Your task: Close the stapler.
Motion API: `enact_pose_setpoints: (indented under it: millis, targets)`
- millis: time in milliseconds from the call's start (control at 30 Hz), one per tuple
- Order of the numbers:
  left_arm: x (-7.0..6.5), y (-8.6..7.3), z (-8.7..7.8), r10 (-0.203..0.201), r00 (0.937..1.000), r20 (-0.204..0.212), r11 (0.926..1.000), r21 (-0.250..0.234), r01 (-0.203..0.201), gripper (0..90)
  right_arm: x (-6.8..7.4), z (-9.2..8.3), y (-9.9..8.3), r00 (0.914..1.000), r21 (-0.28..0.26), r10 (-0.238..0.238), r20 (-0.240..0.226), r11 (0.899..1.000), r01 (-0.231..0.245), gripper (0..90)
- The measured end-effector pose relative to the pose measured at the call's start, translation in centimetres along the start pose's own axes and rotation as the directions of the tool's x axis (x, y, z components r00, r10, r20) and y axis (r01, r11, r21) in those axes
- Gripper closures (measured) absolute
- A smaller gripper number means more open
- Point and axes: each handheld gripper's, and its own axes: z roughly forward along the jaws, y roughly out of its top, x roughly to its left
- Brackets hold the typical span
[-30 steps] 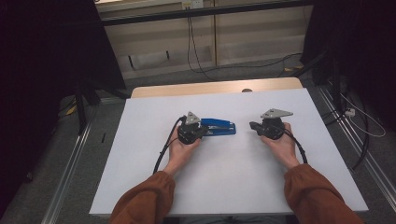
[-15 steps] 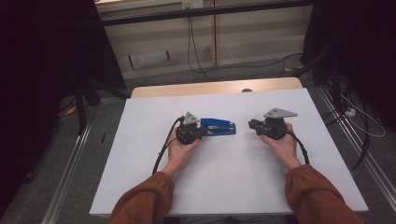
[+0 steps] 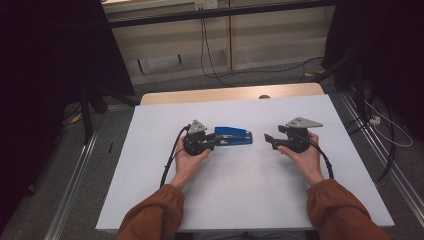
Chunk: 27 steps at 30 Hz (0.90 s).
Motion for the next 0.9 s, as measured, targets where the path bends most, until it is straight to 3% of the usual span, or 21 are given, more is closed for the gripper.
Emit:
enact_pose_setpoints:
  millis: [133, 200, 333, 367, 433, 567, 633, 700, 833, 900]
  targets:
    - [-0.3, -0.1, -0.1, -0.012, 0.9995, -0.029, 0.9999, -0.003, 0.012, 48.0, -0.1, 0.0, -0.2, 0.9998, 0.020, 0.016, -0.011, 1.000, -0.015, 14.1]
    - [-0.3, -0.1, -0.3, -0.009, 0.9994, -0.033, 1.0000, -0.003, 0.009, 45.2, 0.0, -0.1, -0.1, 1.0000, 0.010, 0.008, -0.006, 1.000, -0.008, 11.8]
    - [-0.1, -0.2, -0.8, -0.052, 0.9974, -0.050, 0.9986, -0.014, 0.051, 31.5, 0.3, -0.5, 0.3, 1.0000, -0.031, -0.006, -0.001, 1.000, 0.006, 5.7]
    - [-0.1, -0.2, -0.9, -0.045, 0.9972, -0.060, 0.9989, -0.016, 0.044, 29.0, 0.4, -0.6, 0.4, 1.0000, -0.033, -0.006, -0.002, 0.999, 0.006, 4.1]
    - [0.0, -0.1, -1.2, -0.042, 0.9964, -0.074, 0.9990, -0.017, 0.040, 20.6, 0.5, -0.7, 0.3, 0.9999, -0.036, -0.016, -0.005, 0.999, 0.015, 2.7]
    - [0.0, -0.2, -1.5, -0.051, 0.9967, -0.064, 0.9985, -0.025, 0.050, 7.6, 0.9, -0.8, 0.2, 0.9997, -0.038, -0.011, -0.022, 0.999, 0.010, 3.1]
    - [0.0, -0.2, -1.6, -0.022, 0.9991, -0.036, 0.9990, -0.039, 0.020, 4.0, 1.0, -1.0, 0.1, 0.9995, -0.052, -0.020, -0.024, 0.998, 0.018, 2.9]
    - [-0.3, -0.2, -1.8, 0.002, 0.9994, -0.034, 0.9988, -0.048, -0.004, 3.5, 1.1, -1.1, 0.1, 0.9996, -0.058, -0.027, -0.008, 0.998, 0.027, 3.0]
    - [-0.7, -0.3, -2.1, 0.000, 0.9999, -0.011, 0.9985, -0.054, -0.001, 3.9, 1.0, -1.7, -0.1, 0.9999, -0.074, -0.012, 0.007, 0.997, 0.013, 3.0]
    - [-0.9, -0.4, -2.3, -0.004, 0.9996, -0.027, 0.9991, -0.042, 0.003, 3.8, 1.0, -2.1, -0.1, 0.9999, -0.078, -0.007, 0.013, 0.997, 0.008, 3.0]
